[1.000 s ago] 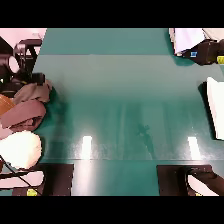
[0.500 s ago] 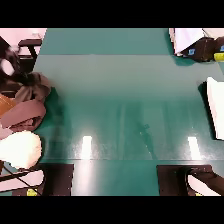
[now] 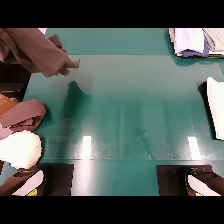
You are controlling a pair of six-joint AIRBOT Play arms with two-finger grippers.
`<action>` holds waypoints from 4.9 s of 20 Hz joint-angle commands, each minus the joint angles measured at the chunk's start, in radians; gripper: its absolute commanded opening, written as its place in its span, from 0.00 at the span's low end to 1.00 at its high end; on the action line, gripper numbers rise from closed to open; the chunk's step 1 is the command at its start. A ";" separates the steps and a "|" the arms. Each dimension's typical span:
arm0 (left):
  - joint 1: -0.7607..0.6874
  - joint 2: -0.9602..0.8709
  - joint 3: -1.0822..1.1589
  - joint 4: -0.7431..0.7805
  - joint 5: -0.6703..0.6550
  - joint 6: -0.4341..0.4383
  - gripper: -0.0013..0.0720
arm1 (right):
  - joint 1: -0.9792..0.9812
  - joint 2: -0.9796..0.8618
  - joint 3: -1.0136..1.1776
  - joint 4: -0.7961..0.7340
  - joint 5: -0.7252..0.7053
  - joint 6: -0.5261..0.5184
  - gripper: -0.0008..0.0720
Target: Fold the shirts.
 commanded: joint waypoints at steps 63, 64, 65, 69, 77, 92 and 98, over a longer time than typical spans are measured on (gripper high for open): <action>-0.193 -0.494 -0.138 -0.304 -0.180 0.084 0.05 | 0.140 -0.321 -0.887 0.251 -0.394 -0.068 0.03; -0.193 -0.488 -0.137 -0.305 -0.179 0.084 0.05 | 0.140 -0.316 -0.857 0.249 -0.392 -0.077 0.03; -0.193 -0.471 -0.134 -0.304 -0.172 0.084 0.05 | 0.135 -0.306 -0.822 0.244 -0.382 -0.093 0.03; -0.193 -0.344 -0.052 -0.305 -0.140 0.082 0.05 | 0.122 -0.169 -0.660 0.064 -0.282 -0.093 0.03; -0.193 0.010 0.340 -0.306 -0.032 0.061 0.05 | 0.121 0.197 -0.229 -0.154 0.010 -0.054 0.03; -0.193 -0.171 0.032 -0.175 -0.206 0.010 0.05 | 0.148 -0.237 -0.082 -0.154 0.415 0.133 0.03; -0.193 -0.556 -0.161 -0.165 -0.128 0.044 0.05 | 0.118 -0.563 -0.258 -0.133 0.171 0.021 0.03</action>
